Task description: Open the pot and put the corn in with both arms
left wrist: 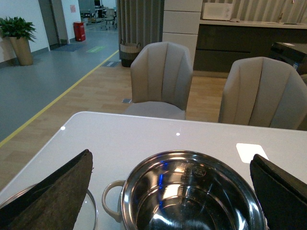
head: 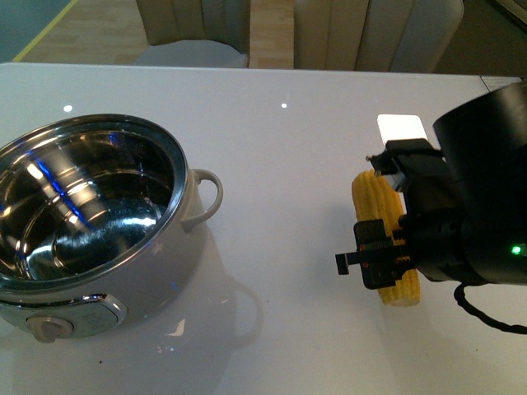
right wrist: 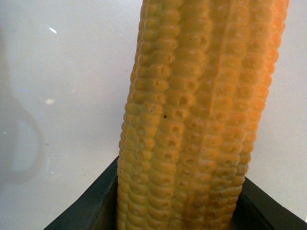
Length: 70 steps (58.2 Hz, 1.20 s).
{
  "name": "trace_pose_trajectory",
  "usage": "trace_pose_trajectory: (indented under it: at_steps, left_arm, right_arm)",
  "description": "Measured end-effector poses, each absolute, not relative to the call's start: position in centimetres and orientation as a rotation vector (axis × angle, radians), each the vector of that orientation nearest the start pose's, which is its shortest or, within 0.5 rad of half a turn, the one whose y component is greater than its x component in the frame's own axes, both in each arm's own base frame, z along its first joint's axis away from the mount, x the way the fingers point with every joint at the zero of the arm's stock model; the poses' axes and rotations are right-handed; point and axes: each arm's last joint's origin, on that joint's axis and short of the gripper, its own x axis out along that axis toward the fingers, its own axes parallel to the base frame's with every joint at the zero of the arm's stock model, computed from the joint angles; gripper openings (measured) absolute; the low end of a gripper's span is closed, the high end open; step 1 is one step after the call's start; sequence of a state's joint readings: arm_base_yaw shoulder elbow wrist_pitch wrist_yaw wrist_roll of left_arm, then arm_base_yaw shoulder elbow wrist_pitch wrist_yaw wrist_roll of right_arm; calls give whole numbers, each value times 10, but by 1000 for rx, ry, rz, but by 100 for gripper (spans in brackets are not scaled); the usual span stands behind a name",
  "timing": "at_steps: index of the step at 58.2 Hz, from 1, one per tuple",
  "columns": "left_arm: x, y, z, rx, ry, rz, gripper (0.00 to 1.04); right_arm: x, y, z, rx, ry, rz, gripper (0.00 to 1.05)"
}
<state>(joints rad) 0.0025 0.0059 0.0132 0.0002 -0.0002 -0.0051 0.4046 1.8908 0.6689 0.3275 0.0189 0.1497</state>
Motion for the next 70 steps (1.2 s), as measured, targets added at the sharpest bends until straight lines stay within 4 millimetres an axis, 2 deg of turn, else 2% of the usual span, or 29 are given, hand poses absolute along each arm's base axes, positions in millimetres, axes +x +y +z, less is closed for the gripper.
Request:
trace_pose_trajectory:
  at_steps: [18,32,38,52,58,70]
  left_arm:
    - [97,0,168,-5,-8,3,98]
    - [97,0,168,-5,-8,3,98]
    - [97,0,168,-5,-8,3,98]
    - [97,0,168,-5,-7,3,98]
    - [97,0,168,-5,-8,3,98]
    - [97,0,168,-5,-7,3,98]
  right_arm:
    - [269,130,131,26,791,379,50]
    - [282,165,180,124,707,459,50]
    - [290,179,191,158,693,474,50]
    - [302,214,194,206,718,507,50]
    - [305,233,189,216,747,531,50]
    - [310,254,176,241,796,555,50]
